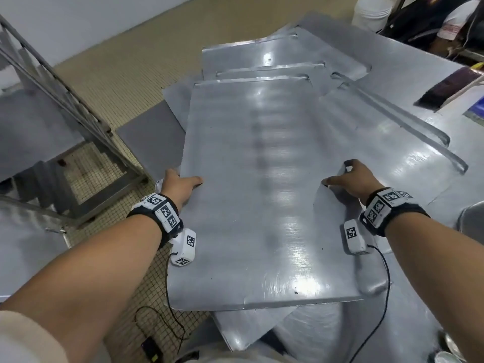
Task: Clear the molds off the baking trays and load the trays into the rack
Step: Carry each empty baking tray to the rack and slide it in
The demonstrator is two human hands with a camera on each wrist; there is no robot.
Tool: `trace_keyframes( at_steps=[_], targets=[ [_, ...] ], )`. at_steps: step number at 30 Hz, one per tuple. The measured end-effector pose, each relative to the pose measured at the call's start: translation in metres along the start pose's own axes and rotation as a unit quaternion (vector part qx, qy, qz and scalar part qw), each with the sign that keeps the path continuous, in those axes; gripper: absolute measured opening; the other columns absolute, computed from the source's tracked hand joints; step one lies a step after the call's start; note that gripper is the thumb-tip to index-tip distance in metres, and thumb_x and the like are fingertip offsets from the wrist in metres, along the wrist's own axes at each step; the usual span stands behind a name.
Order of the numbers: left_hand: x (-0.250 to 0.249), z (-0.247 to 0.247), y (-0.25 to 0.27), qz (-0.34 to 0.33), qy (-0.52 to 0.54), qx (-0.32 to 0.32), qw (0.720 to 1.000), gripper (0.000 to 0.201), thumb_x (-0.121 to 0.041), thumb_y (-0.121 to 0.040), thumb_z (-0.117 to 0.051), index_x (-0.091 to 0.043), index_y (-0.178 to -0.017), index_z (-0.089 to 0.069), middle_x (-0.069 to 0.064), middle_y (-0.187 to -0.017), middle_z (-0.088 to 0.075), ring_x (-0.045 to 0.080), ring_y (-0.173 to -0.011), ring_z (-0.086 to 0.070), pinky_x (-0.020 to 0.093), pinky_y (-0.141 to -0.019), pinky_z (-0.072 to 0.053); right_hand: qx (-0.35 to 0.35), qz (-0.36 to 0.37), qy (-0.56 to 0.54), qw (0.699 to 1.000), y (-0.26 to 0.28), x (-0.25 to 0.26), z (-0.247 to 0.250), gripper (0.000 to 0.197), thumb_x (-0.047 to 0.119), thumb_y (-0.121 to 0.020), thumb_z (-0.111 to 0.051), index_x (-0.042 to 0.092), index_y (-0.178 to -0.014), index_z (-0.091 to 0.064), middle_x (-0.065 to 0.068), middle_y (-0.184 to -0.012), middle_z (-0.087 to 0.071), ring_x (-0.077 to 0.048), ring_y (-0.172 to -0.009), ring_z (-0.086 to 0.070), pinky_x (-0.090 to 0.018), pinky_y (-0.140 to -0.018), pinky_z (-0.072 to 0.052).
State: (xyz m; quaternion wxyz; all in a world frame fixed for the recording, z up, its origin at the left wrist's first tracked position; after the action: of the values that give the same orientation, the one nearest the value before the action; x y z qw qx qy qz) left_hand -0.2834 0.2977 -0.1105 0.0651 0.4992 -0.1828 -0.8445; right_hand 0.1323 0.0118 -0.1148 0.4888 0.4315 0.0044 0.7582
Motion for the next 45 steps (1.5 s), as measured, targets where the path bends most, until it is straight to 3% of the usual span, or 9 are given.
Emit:
trace_keyframes(
  at_steps=[8, 13, 21, 25, 28, 32, 37, 41, 45],
  targets=[
    [-0.017, 0.006, -0.004, -0.010, -0.009, 0.032, 0.999, 0.080, -0.040, -0.041, -0.091, -0.016, -0.108, -0.054, 0.010, -0.101, -0.072, 0.029, -0.087, -0.073, 0.051, -0.079, -0.062, -0.025, -0.009, -0.047, 0.999, 0.029, -0.018, 0.007, 0.077, 0.030, -0.070, -0.091, 0.012, -0.132, -0.049, -0.008, -0.115, -0.061, -0.028, -0.105, -0.060, -0.043, -0.097, -0.050],
    [-0.062, -0.006, 0.012, -0.054, -0.007, 0.073, 0.996, 0.057, -0.017, -0.072, -0.088, -0.012, -0.112, -0.048, 0.009, -0.101, -0.065, 0.028, -0.091, -0.069, 0.046, -0.083, -0.060, -0.081, -0.014, -0.070, 0.994, 0.046, -0.028, 0.032, 0.056, 0.029, -0.079, -0.085, 0.015, -0.123, -0.053, -0.007, -0.109, -0.060, -0.030, -0.103, -0.062, -0.044, -0.096, -0.051],
    [-0.127, -0.057, 0.005, -0.127, -0.050, 0.147, 0.980, 0.058, -0.017, -0.071, -0.090, -0.011, -0.111, -0.050, 0.008, -0.102, -0.066, 0.024, -0.086, -0.067, 0.038, -0.076, -0.058, -0.171, -0.077, -0.105, 0.977, 0.084, -0.058, 0.062, 0.068, 0.036, -0.068, -0.083, 0.012, -0.126, -0.055, -0.009, -0.115, -0.066, -0.030, -0.104, -0.065, -0.045, -0.096, -0.053],
    [-0.140, -0.095, -0.017, -0.135, -0.070, 0.216, 0.964, 0.065, -0.029, -0.048, -0.092, -0.008, -0.104, -0.066, 0.010, -0.095, -0.076, 0.027, -0.085, -0.075, 0.046, -0.079, -0.062, -0.213, -0.124, -0.114, 0.963, 0.115, -0.075, 0.058, 0.060, 0.029, -0.080, -0.080, 0.012, -0.130, -0.051, -0.007, -0.115, -0.063, -0.027, -0.105, -0.062, -0.040, -0.095, -0.051],
    [-0.148, -0.122, -0.031, -0.150, -0.086, 0.264, 0.949, 0.056, -0.020, -0.057, -0.092, -0.010, -0.104, -0.063, 0.013, -0.100, -0.074, 0.028, -0.090, -0.074, 0.049, -0.084, -0.061, -0.241, -0.160, -0.126, 0.949, 0.140, -0.086, 0.045, 0.070, 0.033, -0.076, -0.082, 0.011, -0.135, -0.051, -0.007, -0.121, -0.062, -0.029, -0.111, -0.061, -0.047, -0.099, -0.051],
    [-0.157, -0.145, -0.040, -0.184, -0.124, 0.297, 0.929, 0.069, -0.016, -0.074, -0.089, -0.006, -0.129, -0.050, 0.011, -0.116, -0.060, 0.027, -0.100, -0.061, 0.036, -0.084, -0.053, -0.265, -0.208, -0.162, 0.928, 0.162, -0.108, 0.015, 0.079, 0.047, -0.055, -0.083, 0.018, -0.124, -0.058, -0.004, -0.111, -0.069, -0.025, -0.101, -0.067, -0.048, -0.093, -0.056],
    [-0.159, -0.162, -0.058, -0.196, -0.159, 0.335, 0.908, 0.080, -0.024, -0.062, -0.093, -0.008, -0.128, -0.051, 0.015, -0.122, -0.062, 0.031, -0.104, -0.064, 0.046, -0.094, -0.056, -0.298, -0.236, -0.166, 0.910, 0.193, -0.098, -0.015, 0.055, 0.029, -0.074, -0.084, 0.015, -0.118, -0.053, -0.007, -0.108, -0.067, -0.028, -0.099, -0.066, -0.047, -0.093, -0.054],
    [-0.164, -0.171, -0.064, -0.214, -0.179, 0.354, 0.893, 0.067, -0.014, -0.079, -0.085, -0.005, -0.133, -0.047, 0.010, -0.121, -0.054, 0.025, -0.100, -0.055, 0.032, -0.082, -0.046, -0.312, -0.241, -0.159, 0.905, 0.203, -0.092, -0.026, 0.059, 0.030, -0.078, -0.083, 0.013, -0.124, -0.051, -0.009, -0.117, -0.062, -0.030, -0.108, -0.062, -0.046, -0.095, -0.052],
    [-0.167, -0.185, -0.067, -0.235, -0.192, 0.373, 0.877, 0.071, -0.016, -0.080, -0.085, -0.003, -0.137, -0.046, 0.010, -0.125, -0.052, 0.025, -0.102, -0.053, 0.032, -0.084, -0.043, -0.322, -0.249, -0.150, 0.901, 0.210, -0.089, -0.029, 0.067, 0.033, -0.079, -0.083, 0.010, -0.132, -0.050, -0.010, -0.122, -0.061, -0.030, -0.112, -0.060, -0.041, -0.094, -0.050]
  ],
)
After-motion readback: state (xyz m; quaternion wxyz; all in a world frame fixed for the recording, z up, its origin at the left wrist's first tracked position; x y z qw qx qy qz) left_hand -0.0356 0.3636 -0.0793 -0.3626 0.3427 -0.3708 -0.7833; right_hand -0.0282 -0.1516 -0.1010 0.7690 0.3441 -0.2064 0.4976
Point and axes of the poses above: each hand's wrist, its own y-axis away from the middle knuckle, its own z-axis out of the back of the hand, x = y × z, the point moved 9 cm from there along -y, towards the middle knuckle
